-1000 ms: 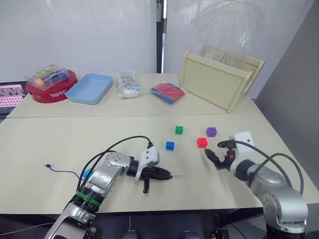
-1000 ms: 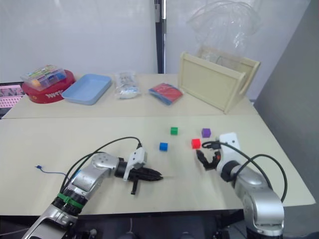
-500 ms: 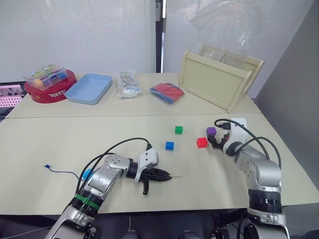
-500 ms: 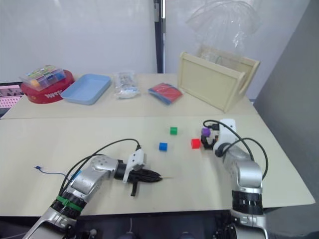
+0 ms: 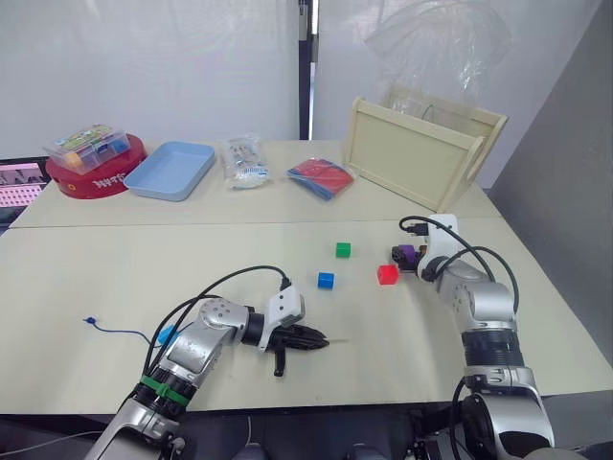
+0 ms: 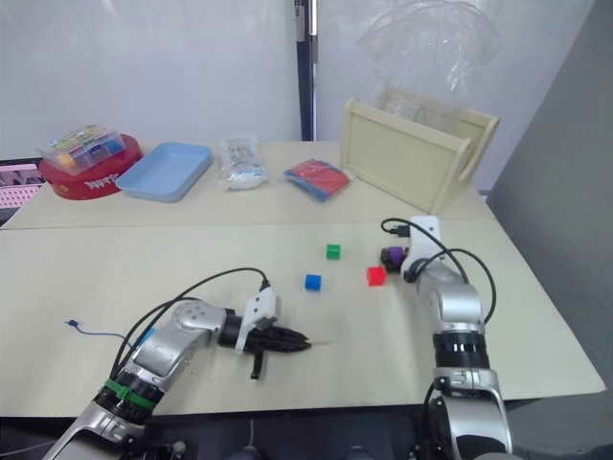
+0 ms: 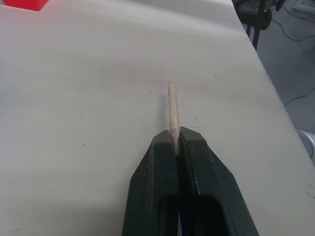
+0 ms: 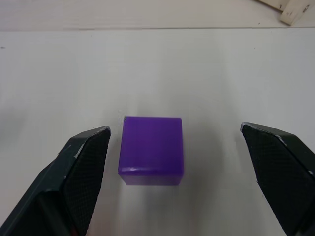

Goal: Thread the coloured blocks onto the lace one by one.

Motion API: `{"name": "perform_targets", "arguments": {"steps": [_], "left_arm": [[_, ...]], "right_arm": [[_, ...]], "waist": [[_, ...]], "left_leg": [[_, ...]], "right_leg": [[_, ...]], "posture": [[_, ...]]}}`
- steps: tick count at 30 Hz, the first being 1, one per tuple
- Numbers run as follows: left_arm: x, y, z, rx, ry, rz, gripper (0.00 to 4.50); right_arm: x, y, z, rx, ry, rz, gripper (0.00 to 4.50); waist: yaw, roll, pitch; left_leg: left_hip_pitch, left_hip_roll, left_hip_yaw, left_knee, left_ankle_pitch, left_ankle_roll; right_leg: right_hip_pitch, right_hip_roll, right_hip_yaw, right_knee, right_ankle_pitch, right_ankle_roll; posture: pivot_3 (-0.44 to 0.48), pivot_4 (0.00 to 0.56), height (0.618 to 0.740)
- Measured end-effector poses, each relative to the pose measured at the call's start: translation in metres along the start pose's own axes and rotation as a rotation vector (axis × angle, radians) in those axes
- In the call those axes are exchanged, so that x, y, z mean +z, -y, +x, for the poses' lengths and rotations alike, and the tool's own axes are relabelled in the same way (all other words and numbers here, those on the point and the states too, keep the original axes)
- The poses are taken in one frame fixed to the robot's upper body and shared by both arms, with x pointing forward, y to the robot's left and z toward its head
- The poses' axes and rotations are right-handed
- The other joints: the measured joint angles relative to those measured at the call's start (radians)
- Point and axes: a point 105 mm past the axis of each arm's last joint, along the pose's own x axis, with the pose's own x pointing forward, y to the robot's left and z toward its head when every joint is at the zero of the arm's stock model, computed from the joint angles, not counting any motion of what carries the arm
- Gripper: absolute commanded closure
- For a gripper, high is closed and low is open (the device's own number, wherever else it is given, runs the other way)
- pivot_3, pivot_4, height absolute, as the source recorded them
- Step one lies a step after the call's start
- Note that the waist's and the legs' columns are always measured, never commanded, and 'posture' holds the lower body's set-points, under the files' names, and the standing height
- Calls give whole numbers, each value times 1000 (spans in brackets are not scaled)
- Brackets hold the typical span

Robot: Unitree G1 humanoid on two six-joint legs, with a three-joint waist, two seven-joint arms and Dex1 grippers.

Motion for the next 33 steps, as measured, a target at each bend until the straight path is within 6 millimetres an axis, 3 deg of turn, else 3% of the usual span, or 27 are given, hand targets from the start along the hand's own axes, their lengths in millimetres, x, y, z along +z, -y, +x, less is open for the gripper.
{"name": "perform_targets", "arguments": {"steps": [2,3,7,12,24,29,33], "left_arm": [[1,0,0,0,1,6,4500],[2,1,0,1,2,9,4500],[1,1,0,3,2,2,4500],[0,1,0,3,1,0,4500],[-1,1,-1,6,-4,-1,4500],[0,1,-1,5,-3,2,4500],[1,2,-1,4,-2,5,4500]], "right_arm": [[-2,1,2,-4,-6,2,27],[-1,1,3,-5,-7,5,266],[9,-3,5,4,16,7,1460],[12,-5,6,12,31,8,3277],[12,-5,6,15,34,7,3346],[36,-9,-12,30,115,-11,3346],[49,-12,-40,36,158,-31,3346]], "waist": [[0,0,0],[0,0,0],[-2,0,0],[-1,0,0],[0,0,0],[1,1,1],[2,1,1]], "left_leg": [[0,0,0,0,0,0],[0,0,0,0,0,0],[0,0,0,0,0,0],[0,0,0,0,0,0],[0,0,0,0,0,0],[-1,0,0,0,0,0],[-1,0,0,0,0,0]], "right_leg": [[0,0,0,0,0,0],[0,0,0,0,0,0],[0,0,0,0,0,0],[0,0,0,0,0,0],[0,0,0,0,0,0],[-1,0,0,0,0,0],[-1,0,0,0,0,0]], "posture": [[0,150,740],[0,150,740],[0,150,740],[0,150,740],[0,150,740],[0,150,740],[0,150,740]]}}
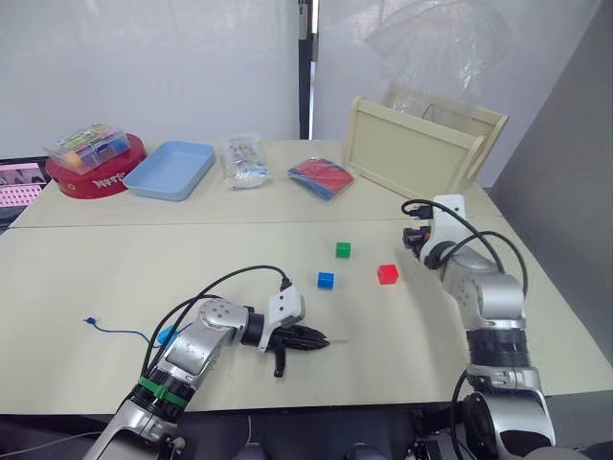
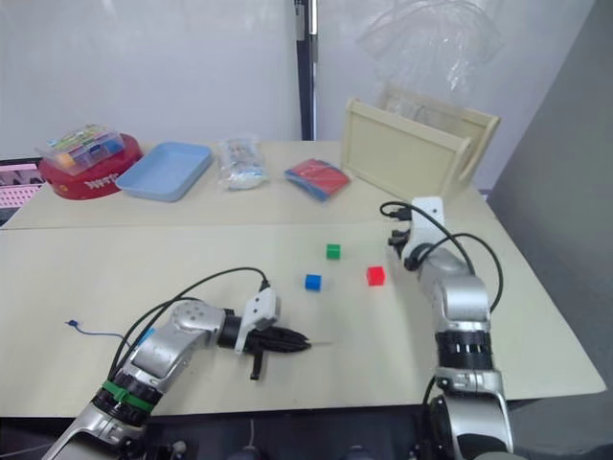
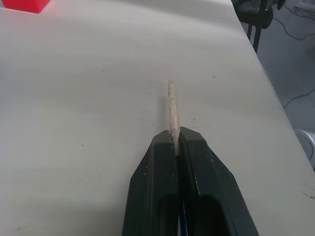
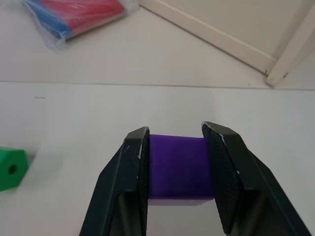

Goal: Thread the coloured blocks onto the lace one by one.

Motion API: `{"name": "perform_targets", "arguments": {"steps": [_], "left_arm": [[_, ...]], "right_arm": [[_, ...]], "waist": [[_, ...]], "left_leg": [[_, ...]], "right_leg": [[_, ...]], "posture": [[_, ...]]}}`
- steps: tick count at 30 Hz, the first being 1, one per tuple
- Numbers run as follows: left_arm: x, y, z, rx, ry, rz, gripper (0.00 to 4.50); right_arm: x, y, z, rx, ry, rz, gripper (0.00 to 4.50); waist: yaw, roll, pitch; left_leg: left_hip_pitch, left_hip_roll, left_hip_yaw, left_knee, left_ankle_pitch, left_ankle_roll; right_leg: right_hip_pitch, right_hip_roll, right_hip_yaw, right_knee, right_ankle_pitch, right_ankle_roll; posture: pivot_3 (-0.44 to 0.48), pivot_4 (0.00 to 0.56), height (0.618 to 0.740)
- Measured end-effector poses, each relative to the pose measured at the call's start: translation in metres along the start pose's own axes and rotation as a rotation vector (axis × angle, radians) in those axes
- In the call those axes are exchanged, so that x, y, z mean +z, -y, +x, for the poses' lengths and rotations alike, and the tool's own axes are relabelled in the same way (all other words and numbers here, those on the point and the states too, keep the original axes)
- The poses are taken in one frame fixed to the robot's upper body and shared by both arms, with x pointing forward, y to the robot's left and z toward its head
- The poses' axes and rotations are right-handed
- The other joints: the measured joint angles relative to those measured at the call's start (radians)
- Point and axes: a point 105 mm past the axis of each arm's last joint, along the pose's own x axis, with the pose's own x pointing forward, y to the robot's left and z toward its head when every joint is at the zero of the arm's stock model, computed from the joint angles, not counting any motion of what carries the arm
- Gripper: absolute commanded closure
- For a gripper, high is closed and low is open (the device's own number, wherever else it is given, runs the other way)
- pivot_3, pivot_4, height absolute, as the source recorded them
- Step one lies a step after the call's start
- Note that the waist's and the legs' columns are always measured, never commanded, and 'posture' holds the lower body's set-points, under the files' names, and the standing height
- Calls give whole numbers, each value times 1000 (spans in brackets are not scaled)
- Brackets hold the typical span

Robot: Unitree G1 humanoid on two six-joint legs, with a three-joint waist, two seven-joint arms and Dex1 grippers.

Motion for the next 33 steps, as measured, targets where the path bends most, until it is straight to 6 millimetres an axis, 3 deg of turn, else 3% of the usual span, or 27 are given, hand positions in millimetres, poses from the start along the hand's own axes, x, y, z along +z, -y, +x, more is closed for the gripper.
{"name": "perform_targets", "arguments": {"steps": [5,10,14,17,21,29,30,33], "left_arm": [[0,0,0,-1,0,0,4500],[0,0,0,0,-1,-3,4500],[0,-1,-3,7,-8,-18,4500],[3,-1,-13,25,-9,-13,4500],[6,-5,-24,56,-15,-10,4500],[5,-3,-25,64,-22,-17,4500],[5,-3,-25,67,-23,-18,4500],[4,-3,-25,68,-26,-27,4500]], "right_arm": [[14,-25,-42,65,14,-18,3346],[5,-71,-83,206,-49,-19,3346],[-11,-102,-95,286,-107,-5,3346],[-47,-123,-101,328,-223,16,3346],[-78,-123,-96,295,-291,-4,3346],[-79,-120,-92,271,-245,-8,3346],[-79,-120,-92,270,-241,-5,2325],[-77,-125,-93,294,-232,20,1373]], "waist": [[0,0,0],[-1,0,0],[-1,0,0],[-2,0,0],[-1,0,0],[-3,0,0],[-3,0,0],[-3,0,0]], "left_leg": [[0,0,0,-1,0,0],[1,0,-1,-1,0,0],[1,0,-1,-1,0,0],[0,0,-1,-1,0,0],[1,0,-1,-1,0,0],[1,0,-1,-2,0,0],[1,0,-1,-2,0,0],[1,0,-1,-2,0,0]], "right_leg": [[0,0,0,0,0,0],[0,0,0,0,0,0],[0,0,0,0,0,0],[-1,0,0,-1,0,0],[-1,0,0,-1,0,0],[-1,0,0,-1,0,0],[-1,0,0,-1,0,0],[-1,0,0,-1,0,0]], "posture": [[0,150,740],[0,150,740],[0,150,740],[0,150,740],[0,150,740],[0,150,740],[0,150,740],[0,150,740]]}}
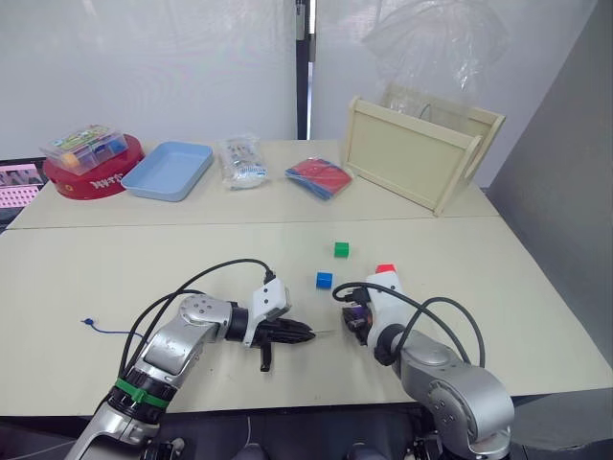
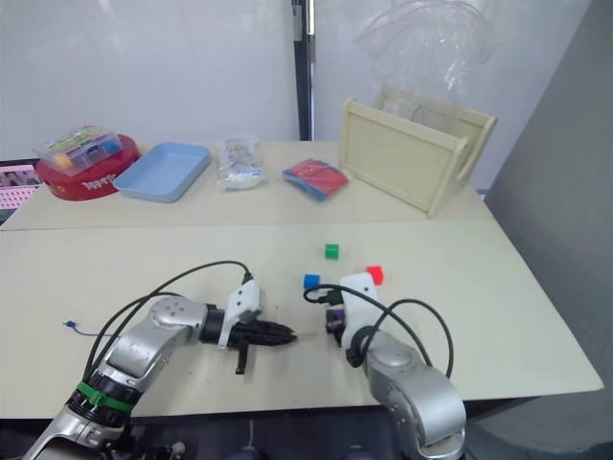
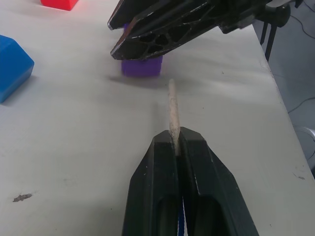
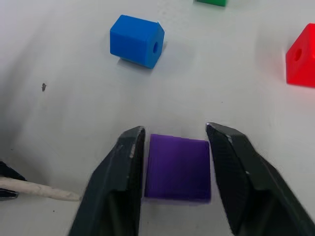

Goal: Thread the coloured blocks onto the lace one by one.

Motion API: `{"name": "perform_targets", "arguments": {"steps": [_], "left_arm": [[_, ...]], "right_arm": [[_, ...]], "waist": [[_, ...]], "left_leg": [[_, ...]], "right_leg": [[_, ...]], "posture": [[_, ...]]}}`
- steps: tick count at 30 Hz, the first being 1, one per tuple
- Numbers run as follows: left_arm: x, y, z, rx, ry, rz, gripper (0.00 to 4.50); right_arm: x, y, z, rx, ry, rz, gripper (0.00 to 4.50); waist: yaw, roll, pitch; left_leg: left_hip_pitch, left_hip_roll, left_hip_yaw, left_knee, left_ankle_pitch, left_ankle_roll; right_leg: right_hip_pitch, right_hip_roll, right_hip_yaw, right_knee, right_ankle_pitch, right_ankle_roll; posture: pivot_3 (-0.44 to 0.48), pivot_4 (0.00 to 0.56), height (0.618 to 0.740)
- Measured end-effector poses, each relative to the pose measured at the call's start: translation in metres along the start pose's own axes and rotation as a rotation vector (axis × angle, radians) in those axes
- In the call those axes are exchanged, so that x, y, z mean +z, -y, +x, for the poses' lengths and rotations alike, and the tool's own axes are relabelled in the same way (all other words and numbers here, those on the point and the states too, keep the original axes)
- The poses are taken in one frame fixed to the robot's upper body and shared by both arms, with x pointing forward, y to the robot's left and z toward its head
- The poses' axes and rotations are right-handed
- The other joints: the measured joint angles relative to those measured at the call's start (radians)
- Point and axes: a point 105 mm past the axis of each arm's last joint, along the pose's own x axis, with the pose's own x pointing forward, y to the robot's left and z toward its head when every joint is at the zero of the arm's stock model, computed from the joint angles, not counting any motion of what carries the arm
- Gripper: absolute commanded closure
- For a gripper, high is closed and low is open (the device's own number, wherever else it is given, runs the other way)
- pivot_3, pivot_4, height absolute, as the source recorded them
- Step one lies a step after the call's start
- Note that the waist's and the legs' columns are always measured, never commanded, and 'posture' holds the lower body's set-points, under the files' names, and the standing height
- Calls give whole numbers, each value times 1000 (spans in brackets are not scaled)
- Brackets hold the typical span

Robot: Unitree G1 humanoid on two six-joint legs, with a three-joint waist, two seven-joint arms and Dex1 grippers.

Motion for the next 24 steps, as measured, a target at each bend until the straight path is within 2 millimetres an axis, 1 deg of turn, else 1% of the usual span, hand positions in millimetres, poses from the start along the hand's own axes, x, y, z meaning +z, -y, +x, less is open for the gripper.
{"name": "perform_targets", "arguments": {"steps": [2,4,6,8,9,10,12,15,16,20,24], "left_arm": [[0,0,0,2,-1,-3,4500],[0,-1,0,5,-1,-4,4500],[0,-1,0,8,-1,-4,4500],[0,-1,1,8,1,-5,4500],[0,-1,1,9,4,-6,4500],[0,-1,1,9,3,-7,4500],[-1,-2,1,13,2,-11,4500],[0,-2,1,12,5,-12,4500],[0,-2,1,12,4,-12,4500],[-1,-2,0,14,3,-13,4500],[0,-2,-1,25,5,-10,4500]], "right_arm": [[2,-3,-1,26,8,2,701],[5,-1,-3,31,20,-5,34],[14,1,-7,62,45,-26,34],[24,4,-13,125,65,-89,34],[30,10,-18,195,52,-193,34],[34,16,-22,232,40,-257,34],[40,24,-26,314,19,-325,34],[34,18,-29,534,-62,-418,34],[32,19,-27,588,-97,-462,34],[30,24,-12,694,-121,-589,34],[18,23,1,780,-147,-718,34]], "waist": [[0,0,0],[1,0,0],[1,0,0],[2,0,0],[3,0,1],[5,0,1],[5,0,1],[-1,0,1],[-2,0,1],[1,0,1],[3,0,1]], "left_leg": [[0,0,0,0,0,0],[0,0,0,0,0,0],[0,0,0,0,0,0],[0,0,0,0,0,0],[0,-1,0,1,0,0],[0,-1,0,1,0,0],[1,0,0,0,0,1],[1,0,0,0,-1,2],[1,0,1,0,-1,2],[0,0,0,1,-1,2],[-1,0,1,2,-1,2]], "right_leg": [[0,0,0,0,0,0],[0,0,0,0,0,0],[0,0,0,0,0,0],[0,0,0,-1,0,0],[1,-1,0,-1,0,0],[1,-1,-1,-2,0,0],[2,0,-1,-2,0,0],[2,0,0,-2,0,0],[2,0,0,-2,0,0],[2,0,0,-2,0,0],[2,0,0,-3,0,0]], "posture": [[0,150,740],[0,150,740],[0,150,740],[0,150,740],[0,150,740],[0,150,740],[0,150,740],[0,150,740],[0,150,740],[0,150,740],[0,150,740]]}}
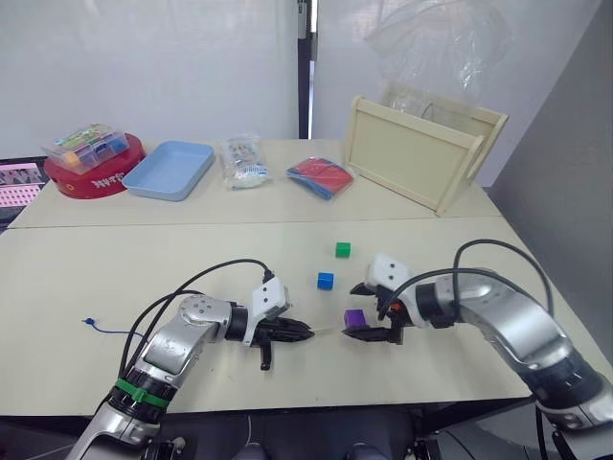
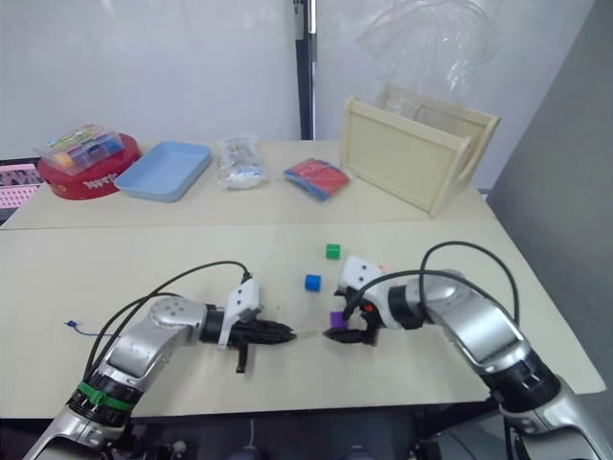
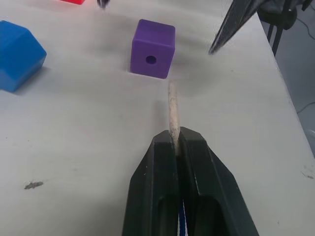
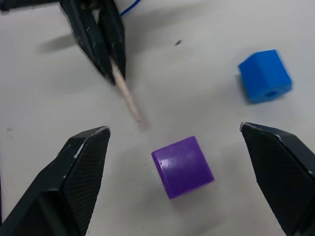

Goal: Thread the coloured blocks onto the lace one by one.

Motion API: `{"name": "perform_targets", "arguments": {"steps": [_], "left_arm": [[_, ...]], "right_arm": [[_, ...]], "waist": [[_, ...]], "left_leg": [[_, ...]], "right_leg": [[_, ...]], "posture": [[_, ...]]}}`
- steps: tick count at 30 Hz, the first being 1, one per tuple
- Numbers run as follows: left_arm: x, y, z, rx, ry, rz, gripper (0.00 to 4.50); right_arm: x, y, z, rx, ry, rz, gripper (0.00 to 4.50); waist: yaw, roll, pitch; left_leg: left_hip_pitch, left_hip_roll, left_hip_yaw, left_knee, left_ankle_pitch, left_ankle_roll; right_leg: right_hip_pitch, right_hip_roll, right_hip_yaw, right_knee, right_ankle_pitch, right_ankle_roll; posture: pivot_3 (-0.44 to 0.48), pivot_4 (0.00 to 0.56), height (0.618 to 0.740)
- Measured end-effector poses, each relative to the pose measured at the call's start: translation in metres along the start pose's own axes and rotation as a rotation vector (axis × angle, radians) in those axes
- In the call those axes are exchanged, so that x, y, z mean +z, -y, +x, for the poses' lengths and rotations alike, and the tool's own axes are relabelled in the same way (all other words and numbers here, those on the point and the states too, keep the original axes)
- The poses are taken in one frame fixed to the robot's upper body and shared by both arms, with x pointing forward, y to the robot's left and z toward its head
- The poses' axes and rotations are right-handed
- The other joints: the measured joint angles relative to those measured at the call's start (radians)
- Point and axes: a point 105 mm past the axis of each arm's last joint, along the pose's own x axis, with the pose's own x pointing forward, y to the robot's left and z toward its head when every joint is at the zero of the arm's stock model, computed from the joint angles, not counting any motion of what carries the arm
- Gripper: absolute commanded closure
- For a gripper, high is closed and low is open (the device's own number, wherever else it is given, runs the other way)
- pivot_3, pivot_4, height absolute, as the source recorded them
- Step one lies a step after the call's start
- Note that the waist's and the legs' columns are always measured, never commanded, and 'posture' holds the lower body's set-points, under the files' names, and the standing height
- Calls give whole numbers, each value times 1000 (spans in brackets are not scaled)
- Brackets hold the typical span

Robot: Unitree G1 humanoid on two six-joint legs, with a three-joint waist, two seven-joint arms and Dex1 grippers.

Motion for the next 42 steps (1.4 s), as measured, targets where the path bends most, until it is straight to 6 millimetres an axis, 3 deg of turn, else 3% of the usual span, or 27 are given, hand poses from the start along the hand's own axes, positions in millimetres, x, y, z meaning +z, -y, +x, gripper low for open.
{"name": "perform_targets", "arguments": {"steps": [6,7,14,16,42], "left_arm": [[0,4,-1,10,9,-16,4500],[0,5,-1,8,13,-18,4500],[2,2,0,32,16,-49,4500],[3,0,0,40,15,-43,4500],[2,5,19,4,-11,-26,4500]], "right_arm": [[-12,3,5,76,-21,-101,34],[-13,3,5,82,-22,-111,565],[-30,7,11,93,-33,-117,2893],[-29,6,12,94,-24,-119,3318],[-16,-11,23,133,0,-104,3318]], "waist": [[3,0,0],[3,0,0],[3,0,0],[4,0,0],[4,0,0]], "left_leg": [[0,0,0,0,0,0],[0,0,0,0,0,0],[0,0,0,1,0,0],[0,0,0,1,0,0],[0,0,0,1,0,-1]], "right_leg": [[0,0,0,0,0,0],[0,0,0,0,0,0],[0,0,0,1,0,0],[0,0,0,1,0,0],[0,0,0,1,0,0]], "posture": [[0,150,740],[0,150,740],[0,150,740],[0,150,740],[0,150,740]]}}
